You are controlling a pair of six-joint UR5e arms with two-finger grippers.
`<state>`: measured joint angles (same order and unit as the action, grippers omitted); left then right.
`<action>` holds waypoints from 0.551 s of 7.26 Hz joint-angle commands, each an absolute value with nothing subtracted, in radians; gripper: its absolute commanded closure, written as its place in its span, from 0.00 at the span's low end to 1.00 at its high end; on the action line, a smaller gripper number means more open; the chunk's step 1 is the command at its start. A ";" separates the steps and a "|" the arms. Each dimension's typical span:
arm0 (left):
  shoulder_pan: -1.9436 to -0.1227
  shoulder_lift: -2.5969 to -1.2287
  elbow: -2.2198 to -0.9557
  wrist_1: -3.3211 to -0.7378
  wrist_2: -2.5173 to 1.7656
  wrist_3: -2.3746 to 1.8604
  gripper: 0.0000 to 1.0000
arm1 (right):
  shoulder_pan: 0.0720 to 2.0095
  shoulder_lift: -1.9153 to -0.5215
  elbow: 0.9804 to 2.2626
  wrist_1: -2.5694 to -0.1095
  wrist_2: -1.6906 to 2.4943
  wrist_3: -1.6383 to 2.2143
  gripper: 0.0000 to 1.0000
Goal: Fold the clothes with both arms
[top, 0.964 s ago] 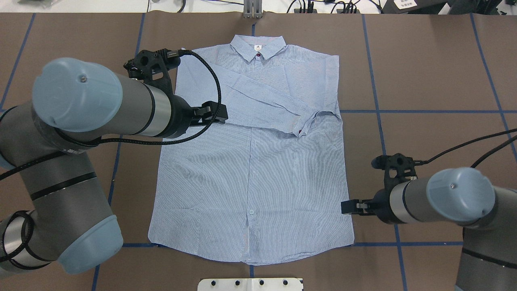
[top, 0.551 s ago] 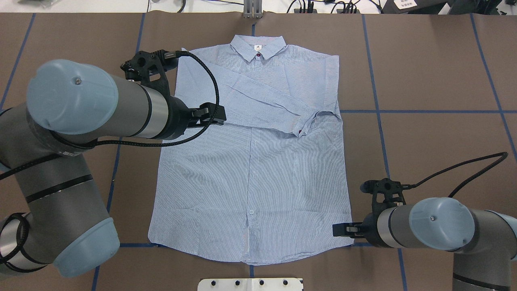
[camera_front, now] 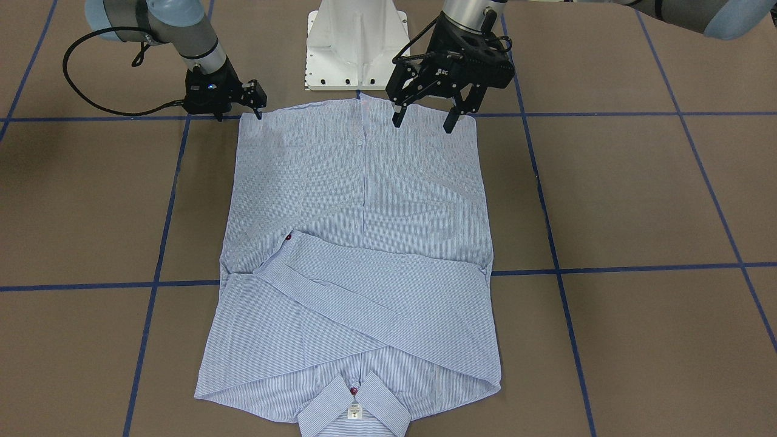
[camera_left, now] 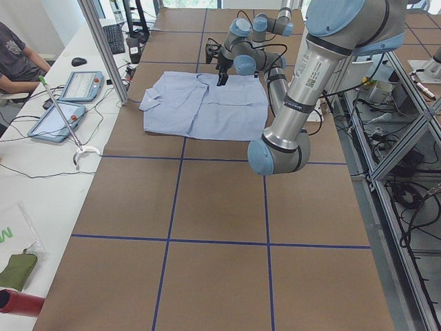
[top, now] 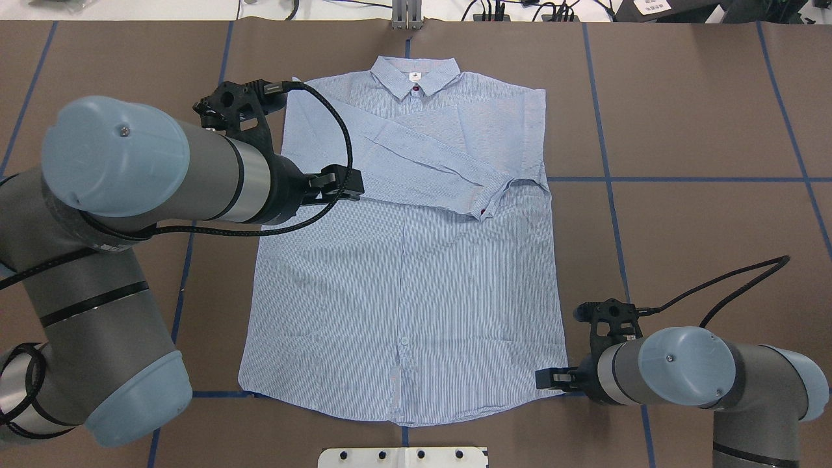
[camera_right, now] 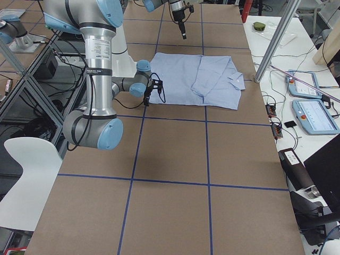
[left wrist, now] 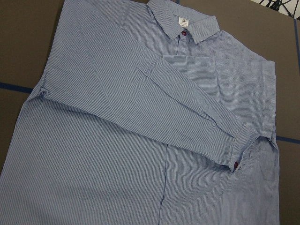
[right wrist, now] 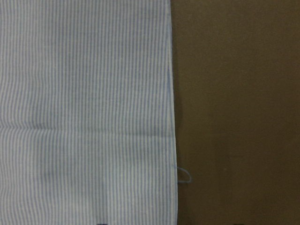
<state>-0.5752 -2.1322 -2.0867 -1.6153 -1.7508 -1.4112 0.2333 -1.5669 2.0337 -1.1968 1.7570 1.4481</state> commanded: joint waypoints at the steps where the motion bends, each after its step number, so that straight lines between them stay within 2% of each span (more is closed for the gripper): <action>1: -0.575 -2.132 -2.088 -1.615 -1.750 -1.411 0.00 | 0.230 -1.563 2.029 -1.198 1.766 1.448 0.28; 4: -0.577 -2.131 -2.085 -1.615 -1.749 -1.411 0.00 | 0.222 -1.543 2.025 -1.209 1.770 1.448 0.49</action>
<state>-0.5766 -2.1309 -2.0860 -1.6153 -1.7493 -1.4113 0.2254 -1.5465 2.0256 -1.2067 1.7693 1.4481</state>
